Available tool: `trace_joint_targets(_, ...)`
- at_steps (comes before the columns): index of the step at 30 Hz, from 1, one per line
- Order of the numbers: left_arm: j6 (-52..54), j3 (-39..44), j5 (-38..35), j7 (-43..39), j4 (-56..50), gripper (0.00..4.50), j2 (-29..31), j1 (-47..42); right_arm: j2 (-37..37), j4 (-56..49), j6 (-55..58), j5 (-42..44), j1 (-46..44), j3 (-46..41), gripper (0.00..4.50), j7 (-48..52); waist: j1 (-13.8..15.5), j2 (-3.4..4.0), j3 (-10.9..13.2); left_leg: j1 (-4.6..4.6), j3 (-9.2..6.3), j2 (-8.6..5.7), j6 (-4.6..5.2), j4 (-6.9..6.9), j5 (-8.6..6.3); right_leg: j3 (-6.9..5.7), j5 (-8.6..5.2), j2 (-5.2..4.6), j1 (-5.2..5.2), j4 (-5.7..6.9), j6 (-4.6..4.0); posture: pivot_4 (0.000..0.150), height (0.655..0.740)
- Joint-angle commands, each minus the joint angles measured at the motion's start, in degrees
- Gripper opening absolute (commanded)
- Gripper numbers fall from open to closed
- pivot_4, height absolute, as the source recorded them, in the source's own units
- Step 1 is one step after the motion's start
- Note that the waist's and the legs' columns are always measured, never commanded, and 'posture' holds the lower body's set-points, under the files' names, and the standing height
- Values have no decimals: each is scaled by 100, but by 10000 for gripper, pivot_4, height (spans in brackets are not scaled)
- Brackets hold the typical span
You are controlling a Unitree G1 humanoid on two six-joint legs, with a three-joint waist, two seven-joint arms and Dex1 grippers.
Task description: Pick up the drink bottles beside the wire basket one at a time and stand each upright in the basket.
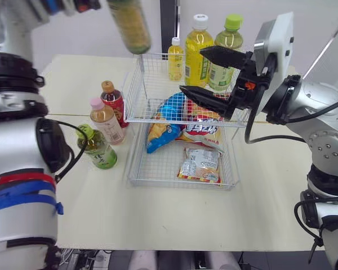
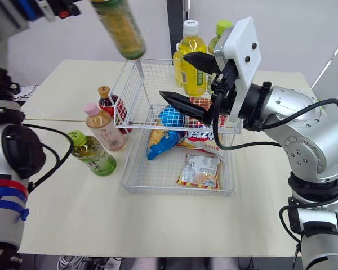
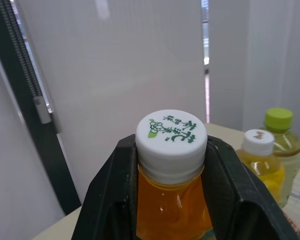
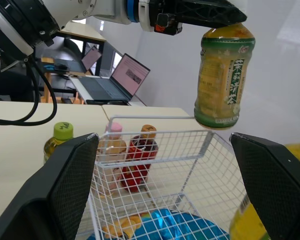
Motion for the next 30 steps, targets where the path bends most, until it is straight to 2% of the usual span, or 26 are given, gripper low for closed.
trace_joint_targets(1, -226, 35, -62, -73, 24, 13599, -135, -421, -102, -283, 11, 18, 22, -285, 45000, -178, -40, 6, 4, 0, 0, 0, 0, 0, 0, 0, 0, 0, -2, 0, 0, 1500, 7400)
trace_joint_targets(11, -317, -214, 136, -176, 257, 13599, -551, -140, -237, -643, 304, 175, 168, -497, 45000, -496, -60, 27, 17, -1, 7, 1, 0, -4, 0, 12, -1, 7, -11, 3, -1, 1500, 7400)
trace_joint_targets(25, -961, -188, 375, -26, 1235, 13599, -898, -61, -317, -806, 467, 357, 228, -611, 45000, -685, -24, 28, 16, -1, 7, 0, 1, -1, 0, 12, -1, 6, -10, 5, -1, 1500, 7400)
trace_joint_targets(27, -1003, -184, 383, -35, 1284, 20779, -909, -48, -322, -795, 474, 371, 221, -608, 45000, -680, -25, 28, 16, 0, 7, 0, 1, 0, 1, 12, -1, 6, -9, 6, -1, 1500, 7400)
trace_joint_targets(30, -1006, -179, 366, -96, 1269, 28430, -905, -16, -334, -776, 468, 383, 219, -599, 45000, -668, -24, 28, 16, 0, 6, 0, 1, 1, 1, 12, -1, 7, -8, 7, -1, 1500, 7400)
